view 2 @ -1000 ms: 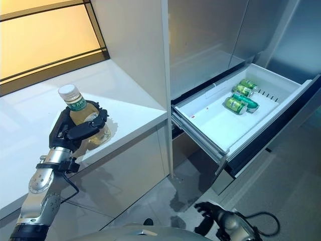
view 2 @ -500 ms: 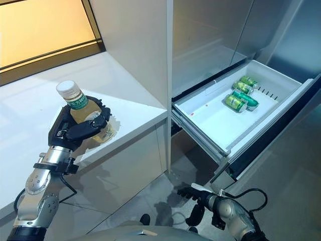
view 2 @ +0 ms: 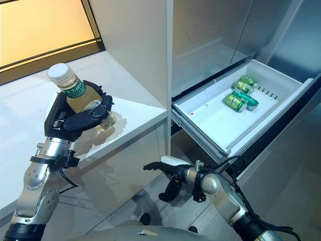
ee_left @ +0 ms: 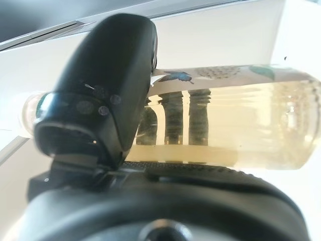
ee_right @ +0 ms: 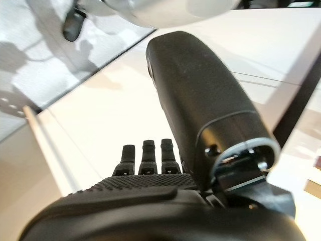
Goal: Put drinks into fridge and close the fridge
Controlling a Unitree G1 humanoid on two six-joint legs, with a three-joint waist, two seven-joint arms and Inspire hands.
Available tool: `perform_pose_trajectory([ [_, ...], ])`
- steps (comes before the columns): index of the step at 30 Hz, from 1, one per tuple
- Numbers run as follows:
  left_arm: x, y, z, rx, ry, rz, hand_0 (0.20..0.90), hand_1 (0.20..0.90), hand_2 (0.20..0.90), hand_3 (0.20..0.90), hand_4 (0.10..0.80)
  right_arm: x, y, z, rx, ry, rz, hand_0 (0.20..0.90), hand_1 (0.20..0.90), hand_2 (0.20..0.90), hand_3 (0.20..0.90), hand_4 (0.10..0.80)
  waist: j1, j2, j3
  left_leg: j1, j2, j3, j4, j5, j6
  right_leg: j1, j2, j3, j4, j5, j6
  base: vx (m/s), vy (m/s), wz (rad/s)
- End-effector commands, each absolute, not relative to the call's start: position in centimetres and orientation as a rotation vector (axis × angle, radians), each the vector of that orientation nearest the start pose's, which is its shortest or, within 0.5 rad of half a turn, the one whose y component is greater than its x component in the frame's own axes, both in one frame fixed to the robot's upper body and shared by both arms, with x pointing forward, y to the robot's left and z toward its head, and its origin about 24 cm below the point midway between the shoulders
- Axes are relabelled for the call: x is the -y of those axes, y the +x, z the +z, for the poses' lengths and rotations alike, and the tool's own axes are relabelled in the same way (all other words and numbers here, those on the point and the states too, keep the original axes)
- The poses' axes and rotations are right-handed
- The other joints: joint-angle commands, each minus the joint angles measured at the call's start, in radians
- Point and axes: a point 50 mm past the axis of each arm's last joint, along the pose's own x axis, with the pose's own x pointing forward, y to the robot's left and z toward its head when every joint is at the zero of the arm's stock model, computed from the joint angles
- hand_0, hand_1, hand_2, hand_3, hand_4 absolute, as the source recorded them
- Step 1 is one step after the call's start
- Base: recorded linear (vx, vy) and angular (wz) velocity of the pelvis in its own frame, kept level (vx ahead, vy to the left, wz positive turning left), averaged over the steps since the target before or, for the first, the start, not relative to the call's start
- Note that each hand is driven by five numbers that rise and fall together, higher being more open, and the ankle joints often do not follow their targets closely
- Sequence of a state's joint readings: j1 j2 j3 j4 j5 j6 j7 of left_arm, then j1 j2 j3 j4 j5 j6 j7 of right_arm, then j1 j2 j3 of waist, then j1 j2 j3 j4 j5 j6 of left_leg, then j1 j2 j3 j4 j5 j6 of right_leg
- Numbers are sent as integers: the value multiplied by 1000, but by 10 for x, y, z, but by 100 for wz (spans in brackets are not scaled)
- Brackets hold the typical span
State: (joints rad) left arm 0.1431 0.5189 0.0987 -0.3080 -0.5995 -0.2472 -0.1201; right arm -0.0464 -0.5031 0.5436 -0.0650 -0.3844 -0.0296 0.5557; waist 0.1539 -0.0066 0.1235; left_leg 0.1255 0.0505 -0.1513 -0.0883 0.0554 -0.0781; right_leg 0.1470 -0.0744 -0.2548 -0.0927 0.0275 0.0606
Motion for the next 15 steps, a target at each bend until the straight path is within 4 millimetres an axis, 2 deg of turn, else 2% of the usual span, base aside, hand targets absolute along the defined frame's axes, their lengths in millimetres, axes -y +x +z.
perform_pose_trajectory([
  [1,-222,204,224,950,-31,-257,300,300,300,200,100,84,214,73,176,-828,1166,900,900,900,900,800,-12,-26,-53,-11,-113,31,1,-34,88,8,24,39,25,-8,-1,0,0,0],
  [5,-220,203,230,974,-41,-294,300,300,300,200,100,83,214,99,265,-765,1206,900,900,900,900,800,-14,-30,-54,-10,-112,33,1,-32,88,6,26,43,26,-5,-1,0,0,0],
  [8,-218,203,231,982,-53,-322,300,300,300,200,100,83,214,112,302,-722,1235,900,900,900,900,800,-15,-32,-54,-10,-112,34,1,-31,87,5,26,44,28,-4,-1,0,0,0],
  [9,-218,203,233,992,-48,-329,300,300,300,200,100,84,216,122,322,-685,1247,900,900,900,900,800,-16,-34,-55,-9,-112,36,1,-32,87,5,26,45,29,-4,-1,0,0,0],
  [15,-218,201,236,1006,-58,-369,300,300,300,200,100,90,215,149,367,-519,1307,900,900,900,900,800,-20,-38,-60,-7,-111,40,1,-33,87,6,26,47,28,-4,-4,-3,-3,-4],
])
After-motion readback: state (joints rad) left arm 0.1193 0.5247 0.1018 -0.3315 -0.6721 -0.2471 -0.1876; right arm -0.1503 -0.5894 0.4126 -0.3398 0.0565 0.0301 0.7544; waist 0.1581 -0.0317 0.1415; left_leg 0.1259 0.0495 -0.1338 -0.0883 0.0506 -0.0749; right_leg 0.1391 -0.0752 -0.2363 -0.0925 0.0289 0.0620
